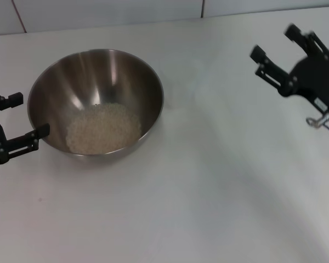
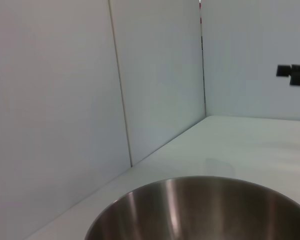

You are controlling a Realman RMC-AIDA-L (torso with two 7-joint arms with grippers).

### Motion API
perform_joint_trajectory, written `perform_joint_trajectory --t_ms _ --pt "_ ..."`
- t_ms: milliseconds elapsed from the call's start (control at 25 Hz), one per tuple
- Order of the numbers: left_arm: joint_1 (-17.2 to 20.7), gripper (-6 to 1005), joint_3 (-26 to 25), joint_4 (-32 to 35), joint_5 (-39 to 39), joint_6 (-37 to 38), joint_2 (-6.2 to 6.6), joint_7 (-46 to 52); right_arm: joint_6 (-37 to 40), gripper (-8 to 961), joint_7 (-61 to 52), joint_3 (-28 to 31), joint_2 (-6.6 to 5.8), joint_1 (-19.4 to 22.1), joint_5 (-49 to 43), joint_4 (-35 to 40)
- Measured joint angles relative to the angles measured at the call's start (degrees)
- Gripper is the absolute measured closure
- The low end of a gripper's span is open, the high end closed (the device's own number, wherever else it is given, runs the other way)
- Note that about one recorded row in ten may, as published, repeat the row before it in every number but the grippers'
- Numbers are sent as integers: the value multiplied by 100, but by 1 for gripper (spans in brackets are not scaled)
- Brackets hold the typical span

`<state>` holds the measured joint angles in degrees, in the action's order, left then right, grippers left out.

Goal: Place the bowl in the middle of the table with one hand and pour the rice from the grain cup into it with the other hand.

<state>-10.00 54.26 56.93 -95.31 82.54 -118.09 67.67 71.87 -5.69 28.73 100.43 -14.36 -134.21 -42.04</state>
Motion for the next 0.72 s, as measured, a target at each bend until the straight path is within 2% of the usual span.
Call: perform_joint_trajectory --t_ms 80,160,280,360,480,720 --pt "-2 186 8 23 2 3 -1 2 1 119 -692 370 -125 -130 -832 64" --pt "4 186 9 40 2 13 3 33 -185 120 -1343 905 -179 -273 -1890 114" --pt "0 185 6 64 -23 39 11 86 -917 120 -2094 1452 -262 -524 -3232 -66" --pt "-14 185 -4 230 -211 65 4 223 -1505 120 -2358 1336 -440 -829 -3586 -325" --pt "-20 185 4 305 -281 69 -5 277 -2083 120 -2703 942 -721 -1301 -3577 -597" --pt "-22 185 6 345 -307 73 -4 294 -2483 120 -3665 351 -1035 -2019 -3466 -592"
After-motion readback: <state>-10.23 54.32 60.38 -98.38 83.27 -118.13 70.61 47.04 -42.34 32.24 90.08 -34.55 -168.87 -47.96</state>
